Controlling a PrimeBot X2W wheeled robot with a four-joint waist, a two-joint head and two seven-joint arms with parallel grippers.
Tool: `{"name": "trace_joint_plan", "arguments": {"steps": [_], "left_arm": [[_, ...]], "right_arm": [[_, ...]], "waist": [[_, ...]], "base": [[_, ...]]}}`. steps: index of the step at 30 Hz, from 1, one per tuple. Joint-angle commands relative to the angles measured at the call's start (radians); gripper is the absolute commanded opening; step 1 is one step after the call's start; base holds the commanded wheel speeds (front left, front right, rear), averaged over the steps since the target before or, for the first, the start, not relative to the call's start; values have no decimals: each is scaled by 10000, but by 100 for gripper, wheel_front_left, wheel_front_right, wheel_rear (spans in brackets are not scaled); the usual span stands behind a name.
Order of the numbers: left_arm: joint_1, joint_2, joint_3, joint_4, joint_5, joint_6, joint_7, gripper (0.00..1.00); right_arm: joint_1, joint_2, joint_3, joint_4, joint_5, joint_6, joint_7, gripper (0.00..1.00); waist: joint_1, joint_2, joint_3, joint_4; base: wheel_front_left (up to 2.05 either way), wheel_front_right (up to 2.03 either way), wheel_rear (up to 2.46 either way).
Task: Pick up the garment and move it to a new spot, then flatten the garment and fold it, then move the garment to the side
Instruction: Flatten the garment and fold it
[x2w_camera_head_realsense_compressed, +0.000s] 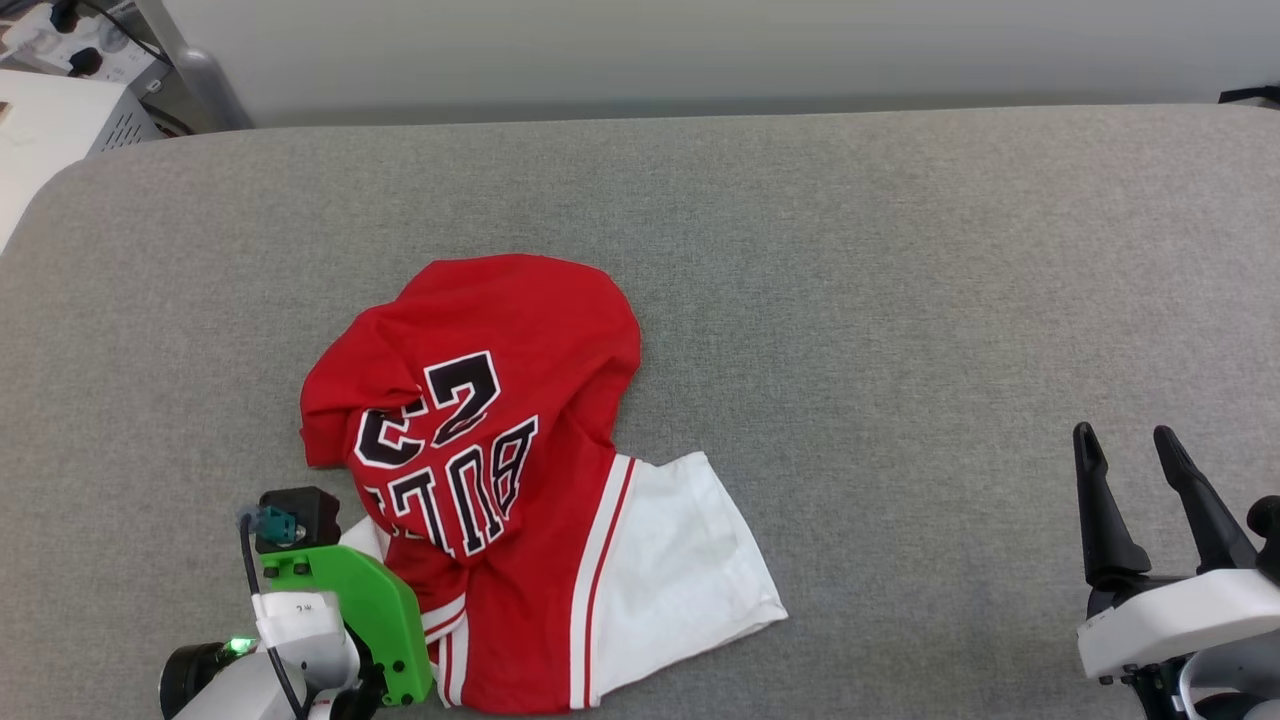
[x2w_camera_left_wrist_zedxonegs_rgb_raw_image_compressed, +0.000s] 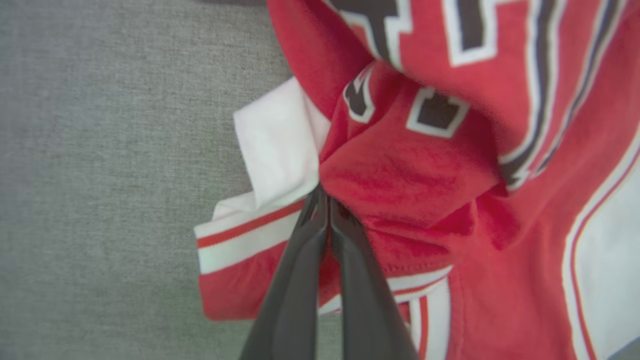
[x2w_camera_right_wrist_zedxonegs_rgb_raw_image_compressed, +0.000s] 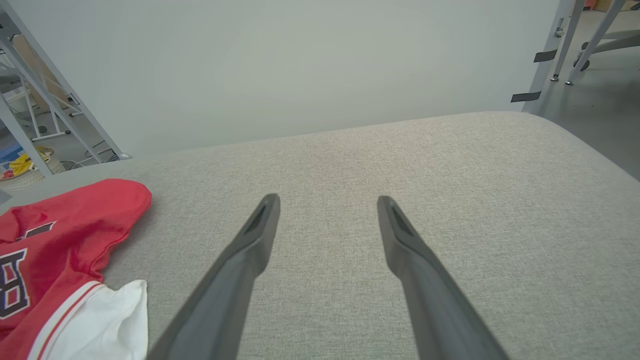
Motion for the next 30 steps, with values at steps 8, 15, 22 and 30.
{"name": "trace_joint_plan", "arguments": {"steps": [8, 15, 22, 30], "left_arm": [[209, -656, 153, 656, -169, -373, -937, 100], [501, -591, 385, 97, 284, -181, -2105, 100], [701, -514, 770, -777, 901, 25, -3652, 100], [510, -644, 959, -1290, 1785, -12, -5505, 100]], "right_arm": [[-90, -16, -119, -53, -30, -6, 102, 100], [94, -16, -70, 9, -64, -6, 245, 100], [300, -16, 37, 42, -153, -6, 538, 100], [232, -235, 603, 483, -242, -6, 1818, 100]], "waist": [[0, 0, -115, 211], [0, 0, -647, 489], [0, 0, -966, 676], [0, 0, -910, 1062]], "base": [[0, 0, 0], [0, 0, 0], [0, 0, 0], [0, 0, 0]]}}
